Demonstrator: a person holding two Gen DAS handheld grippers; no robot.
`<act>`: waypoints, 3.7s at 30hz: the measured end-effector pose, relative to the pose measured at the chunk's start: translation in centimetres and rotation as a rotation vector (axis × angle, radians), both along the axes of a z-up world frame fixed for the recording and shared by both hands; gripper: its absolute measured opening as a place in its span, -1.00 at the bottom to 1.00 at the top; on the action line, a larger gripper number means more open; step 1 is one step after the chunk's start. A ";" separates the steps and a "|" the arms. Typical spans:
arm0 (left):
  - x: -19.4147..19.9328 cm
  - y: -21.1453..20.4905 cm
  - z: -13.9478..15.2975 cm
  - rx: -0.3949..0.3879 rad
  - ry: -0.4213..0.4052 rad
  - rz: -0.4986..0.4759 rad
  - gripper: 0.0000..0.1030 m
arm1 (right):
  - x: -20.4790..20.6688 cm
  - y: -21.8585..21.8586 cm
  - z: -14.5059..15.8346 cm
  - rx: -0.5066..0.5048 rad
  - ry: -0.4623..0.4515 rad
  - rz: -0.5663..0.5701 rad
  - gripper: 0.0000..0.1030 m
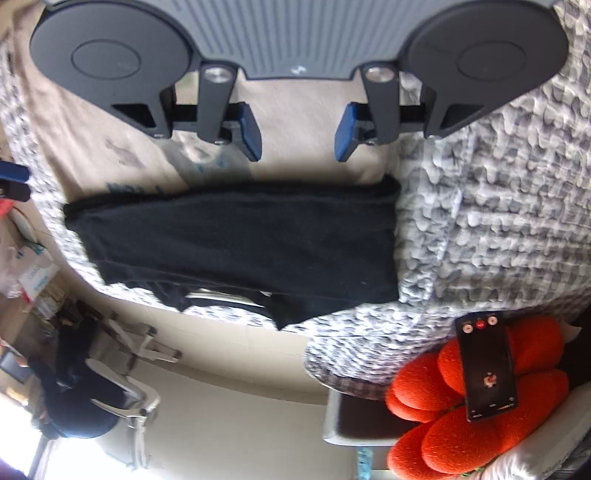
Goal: Fold clothes
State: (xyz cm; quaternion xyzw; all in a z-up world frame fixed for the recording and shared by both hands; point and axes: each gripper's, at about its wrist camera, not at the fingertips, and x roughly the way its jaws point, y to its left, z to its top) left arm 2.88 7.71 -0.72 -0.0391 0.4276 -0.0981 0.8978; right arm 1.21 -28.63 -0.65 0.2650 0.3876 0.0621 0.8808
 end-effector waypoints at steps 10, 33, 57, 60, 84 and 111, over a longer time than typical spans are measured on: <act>-6.1 5.7 1.2 -0.167 0.106 -0.083 -0.13 | -6.0 -5.1 -1.0 0.141 0.075 0.047 0.09; -13.8 11.5 -5.2 -0.365 0.274 -0.165 -0.15 | -12.9 -8.2 -3.9 0.160 0.181 0.207 0.05; -13.1 9.4 -11.1 -0.428 0.407 -0.268 -0.20 | -10.9 -4.8 -5.3 0.044 0.346 0.331 -0.17; -13.0 9.6 -11.1 -0.439 0.409 -0.290 -0.20 | -10.6 -4.9 -5.3 0.045 0.359 0.340 -0.17; -14.8 11.1 -9.9 -0.617 0.297 -0.352 -0.85 | -11.3 -6.3 -5.1 0.146 0.306 0.375 -0.71; -7.0 13.6 -6.4 -0.933 -0.001 -0.023 -0.85 | -3.5 -9.0 -3.7 0.501 0.033 0.107 -0.73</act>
